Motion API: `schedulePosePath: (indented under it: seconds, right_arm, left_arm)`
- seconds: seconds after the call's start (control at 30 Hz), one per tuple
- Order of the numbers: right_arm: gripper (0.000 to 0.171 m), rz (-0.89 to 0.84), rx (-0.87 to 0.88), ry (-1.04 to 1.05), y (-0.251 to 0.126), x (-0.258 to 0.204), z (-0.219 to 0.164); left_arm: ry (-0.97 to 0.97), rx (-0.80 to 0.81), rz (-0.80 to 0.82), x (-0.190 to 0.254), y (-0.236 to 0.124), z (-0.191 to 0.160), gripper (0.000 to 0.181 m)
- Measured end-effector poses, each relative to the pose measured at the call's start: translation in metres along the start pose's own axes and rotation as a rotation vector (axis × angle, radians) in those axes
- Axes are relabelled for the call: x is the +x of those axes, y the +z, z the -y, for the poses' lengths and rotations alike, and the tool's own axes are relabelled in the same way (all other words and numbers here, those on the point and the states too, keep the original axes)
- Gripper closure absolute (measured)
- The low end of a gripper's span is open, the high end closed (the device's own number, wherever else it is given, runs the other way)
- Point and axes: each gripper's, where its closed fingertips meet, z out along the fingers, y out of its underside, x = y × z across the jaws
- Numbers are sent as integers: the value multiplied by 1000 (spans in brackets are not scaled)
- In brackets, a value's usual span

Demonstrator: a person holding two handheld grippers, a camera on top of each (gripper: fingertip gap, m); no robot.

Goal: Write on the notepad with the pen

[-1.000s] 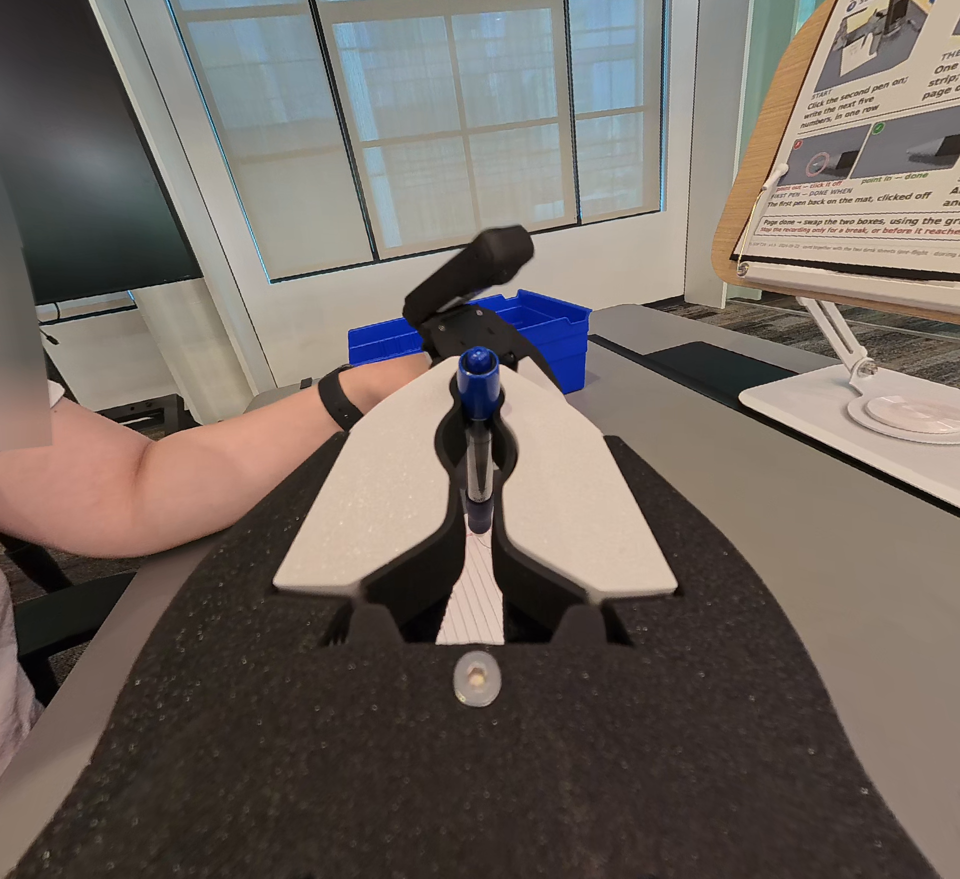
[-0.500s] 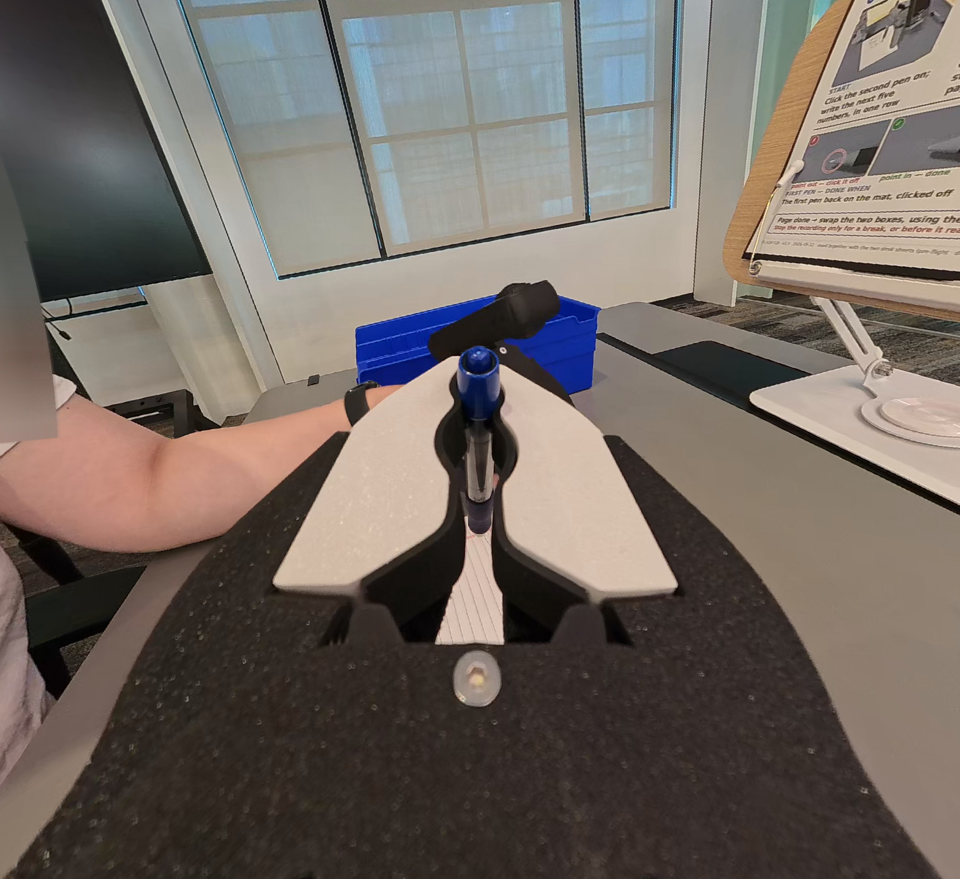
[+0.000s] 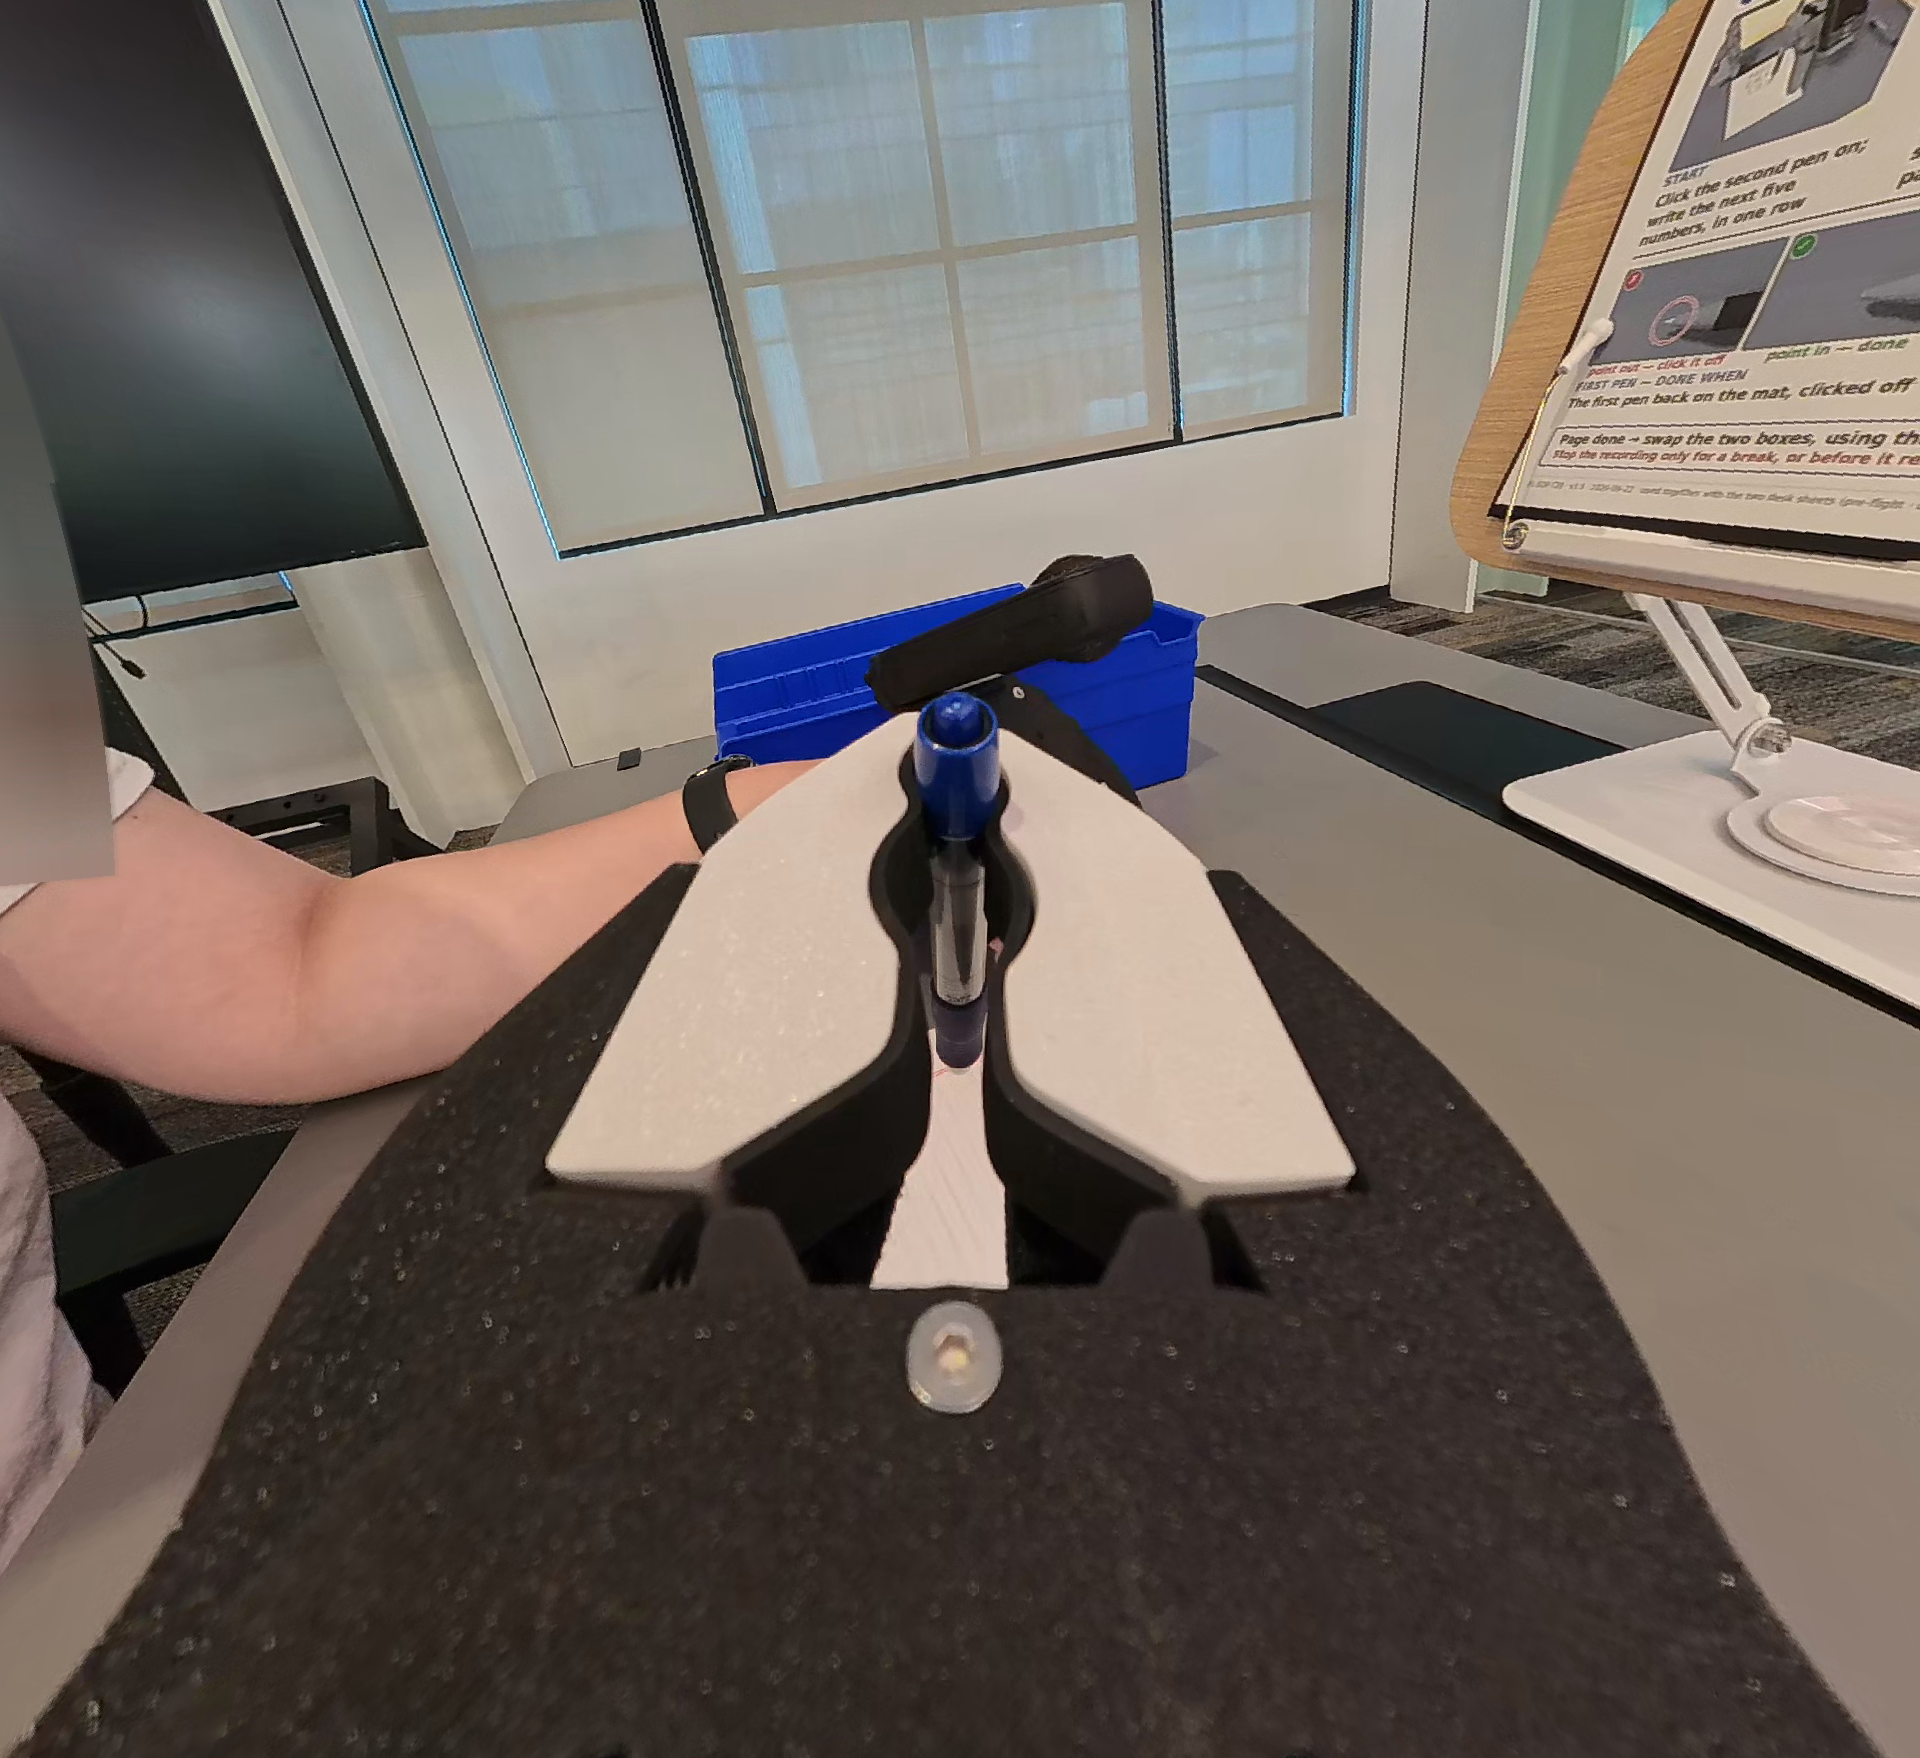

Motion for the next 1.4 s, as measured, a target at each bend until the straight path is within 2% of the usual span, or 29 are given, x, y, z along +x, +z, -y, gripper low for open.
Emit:
schedulePosePath:
  seconds: [0.2,0.3,0.37,0.43,0.57,0.7,0.87,1.0,1.1,1.2,1.4]
  right_arm:
    - [167,2,-1,4,0,0,-1]
    - [167,4,-3,3,0,0,-1]
    - [167,5,-4,3,0,0,-1]
    - [167,5,-3,5,0,0,-1]
    - [167,7,-5,7,0,0,-2]
    - [167,7,-4,4,1,-1,-1]
    - [167,9,-2,6,0,-1,-1]
    - [167,11,-5,6,1,-2,-1]
    - [167,13,-6,6,1,-2,-1]
    - [167,13,-5,9,1,-1,-2]
    - [167,13,-8,9,1,-1,-3]
  left_arm:
    - [13,17,5,-2,-1,1,157]
    - [5,11,28,-6,-9,3,169]
    - [-7,9,6,-3,-17,5,169]
    - [-18,-30,-7,-1,-21,0,164]
    - [17,-203,21,-1,-24,-24,166]
    - [53,-254,77,-4,-25,-27,164]
    - [98,-216,107,-5,-19,-20,167]
    - [64,-195,131,-12,-21,-16,165]
    - [26,-117,100,-9,-23,-6,166]
    - [2,-161,65,-7,-19,-16,163]
    - [-20,-145,76,-10,-18,-17,169]
